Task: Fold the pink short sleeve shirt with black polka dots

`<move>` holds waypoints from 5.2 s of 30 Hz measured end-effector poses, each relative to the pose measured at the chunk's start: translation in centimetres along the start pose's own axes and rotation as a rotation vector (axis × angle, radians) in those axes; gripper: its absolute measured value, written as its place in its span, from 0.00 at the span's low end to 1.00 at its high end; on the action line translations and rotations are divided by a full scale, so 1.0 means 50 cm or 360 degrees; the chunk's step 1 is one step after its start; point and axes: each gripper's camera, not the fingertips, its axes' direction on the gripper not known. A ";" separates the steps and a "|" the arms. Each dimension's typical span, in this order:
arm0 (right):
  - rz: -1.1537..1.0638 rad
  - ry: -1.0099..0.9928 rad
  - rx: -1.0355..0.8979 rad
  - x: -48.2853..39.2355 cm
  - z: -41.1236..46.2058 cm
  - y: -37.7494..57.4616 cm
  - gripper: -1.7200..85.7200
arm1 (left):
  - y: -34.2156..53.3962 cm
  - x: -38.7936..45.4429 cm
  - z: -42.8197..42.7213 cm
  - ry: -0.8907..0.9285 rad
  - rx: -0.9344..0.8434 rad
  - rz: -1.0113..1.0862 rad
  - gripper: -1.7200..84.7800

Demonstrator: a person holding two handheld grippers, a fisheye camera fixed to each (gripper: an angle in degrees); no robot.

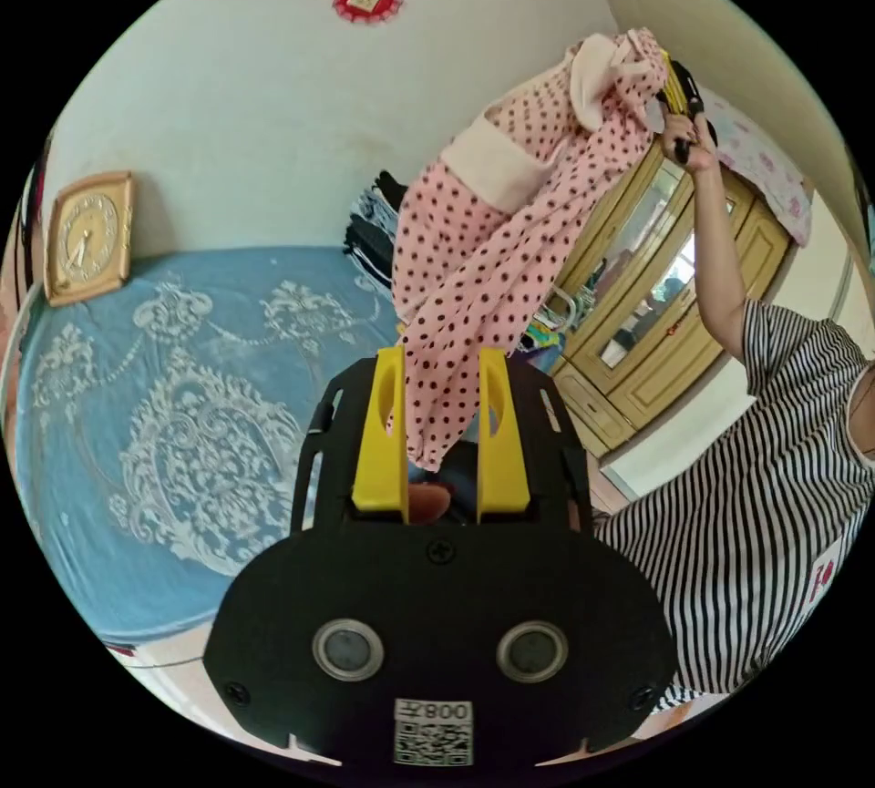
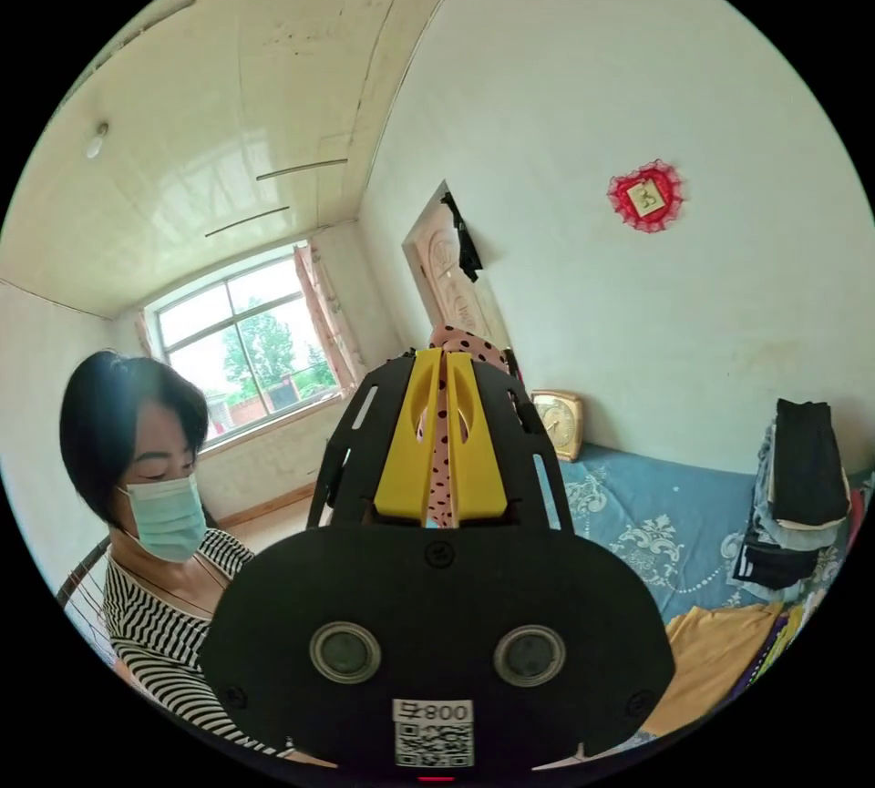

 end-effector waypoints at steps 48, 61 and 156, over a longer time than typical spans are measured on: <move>0.0795 -0.0032 -0.0400 0.177 1.215 -0.112 0.02 | 0.515 -0.156 -0.649 -0.0281 0.0922 -0.0295 0.02; 0.0755 -0.0148 -0.0416 0.129 1.560 -0.084 0.02 | 0.384 -0.021 -0.472 -0.0137 0.0804 0.0185 0.02; 0.1613 0.0158 -0.0987 -0.584 1.462 1.043 0.02 | 0.588 -0.860 0.404 -0.0143 0.0131 -0.1317 0.03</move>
